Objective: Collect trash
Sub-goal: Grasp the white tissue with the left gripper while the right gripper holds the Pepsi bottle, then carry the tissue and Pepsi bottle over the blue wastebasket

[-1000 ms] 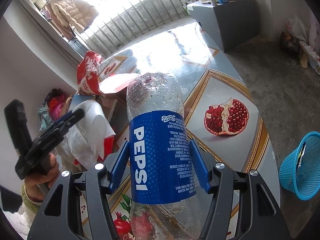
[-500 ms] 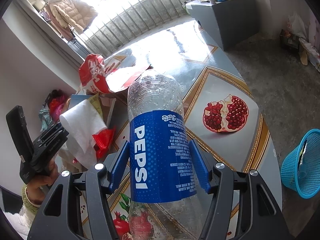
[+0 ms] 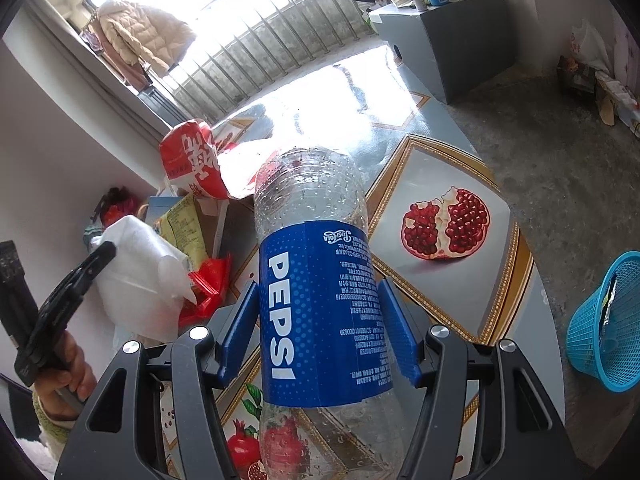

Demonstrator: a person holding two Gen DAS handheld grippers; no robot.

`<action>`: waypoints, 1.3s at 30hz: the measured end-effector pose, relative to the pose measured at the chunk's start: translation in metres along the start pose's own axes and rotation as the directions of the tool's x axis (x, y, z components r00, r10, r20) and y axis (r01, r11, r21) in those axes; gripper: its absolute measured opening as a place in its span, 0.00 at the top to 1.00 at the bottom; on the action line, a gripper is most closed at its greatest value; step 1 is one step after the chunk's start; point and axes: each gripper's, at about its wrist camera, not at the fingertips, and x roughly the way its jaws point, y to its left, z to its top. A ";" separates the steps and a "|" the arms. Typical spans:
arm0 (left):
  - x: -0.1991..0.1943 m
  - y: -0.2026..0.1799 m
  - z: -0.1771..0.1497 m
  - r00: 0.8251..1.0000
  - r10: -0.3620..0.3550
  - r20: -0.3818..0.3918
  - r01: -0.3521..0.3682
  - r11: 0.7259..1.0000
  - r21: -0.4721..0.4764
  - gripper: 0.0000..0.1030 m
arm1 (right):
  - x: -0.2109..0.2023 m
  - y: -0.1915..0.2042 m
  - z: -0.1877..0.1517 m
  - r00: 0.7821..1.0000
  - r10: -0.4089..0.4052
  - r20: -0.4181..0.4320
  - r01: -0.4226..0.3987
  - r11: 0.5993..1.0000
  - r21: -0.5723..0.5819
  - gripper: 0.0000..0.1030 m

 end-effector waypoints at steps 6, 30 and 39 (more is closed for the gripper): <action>-0.018 -0.003 0.010 0.998 -0.040 0.040 0.041 0.999 -0.015 0.99 | -0.013 0.000 0.001 0.999 0.017 0.035 -0.017 1.000 0.000 0.43; -0.010 -0.118 0.050 0.961 -0.270 0.062 0.256 0.950 0.177 0.99 | -0.118 -0.065 -0.020 0.951 0.104 0.292 -0.159 0.973 0.169 0.45; 0.032 -0.226 0.071 0.922 -0.387 -0.029 0.377 0.874 0.306 0.99 | -0.183 -0.141 -0.035 0.902 -0.021 0.432 -0.120 0.947 0.297 0.45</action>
